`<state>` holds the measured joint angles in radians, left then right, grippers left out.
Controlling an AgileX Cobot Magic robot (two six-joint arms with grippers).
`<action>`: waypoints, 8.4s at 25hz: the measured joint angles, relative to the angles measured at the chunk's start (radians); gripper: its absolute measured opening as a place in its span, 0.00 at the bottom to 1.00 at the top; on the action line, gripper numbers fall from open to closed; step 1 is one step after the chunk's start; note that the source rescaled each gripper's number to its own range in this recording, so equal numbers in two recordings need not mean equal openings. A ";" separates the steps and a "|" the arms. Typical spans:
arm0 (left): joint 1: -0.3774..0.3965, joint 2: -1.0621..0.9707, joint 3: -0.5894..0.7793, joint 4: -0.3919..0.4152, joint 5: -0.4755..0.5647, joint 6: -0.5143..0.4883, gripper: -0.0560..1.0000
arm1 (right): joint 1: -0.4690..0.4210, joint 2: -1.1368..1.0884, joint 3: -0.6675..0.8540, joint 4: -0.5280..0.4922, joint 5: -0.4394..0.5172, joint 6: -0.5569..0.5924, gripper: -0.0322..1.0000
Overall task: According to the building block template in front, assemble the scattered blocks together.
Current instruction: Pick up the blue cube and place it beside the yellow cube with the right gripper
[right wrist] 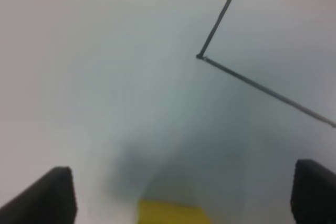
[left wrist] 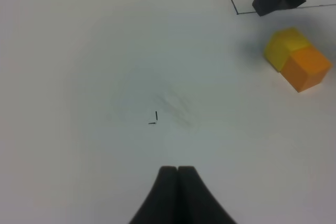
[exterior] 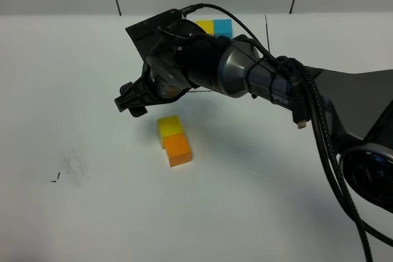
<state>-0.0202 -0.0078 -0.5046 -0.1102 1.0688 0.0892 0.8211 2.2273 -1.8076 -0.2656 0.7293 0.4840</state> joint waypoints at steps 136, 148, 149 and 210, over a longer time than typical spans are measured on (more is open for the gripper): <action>0.000 0.000 0.000 0.000 0.000 0.000 0.05 | -0.620 -0.794 1.145 -0.235 -0.125 0.219 0.54; 0.000 0.000 0.000 0.000 0.000 0.000 0.05 | -0.509 -0.844 1.010 -0.191 -0.025 0.135 0.54; 0.000 0.000 0.000 0.000 0.000 0.000 0.05 | -0.508 -0.844 1.010 -0.182 -0.030 0.131 0.54; 0.000 0.000 0.000 0.000 0.000 0.001 0.05 | -0.306 -0.481 0.569 0.181 0.008 -1.414 0.54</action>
<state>-0.0202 -0.0078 -0.5046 -0.1102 1.0688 0.0903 0.5152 1.7460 -1.2383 -0.0850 0.7375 -0.9303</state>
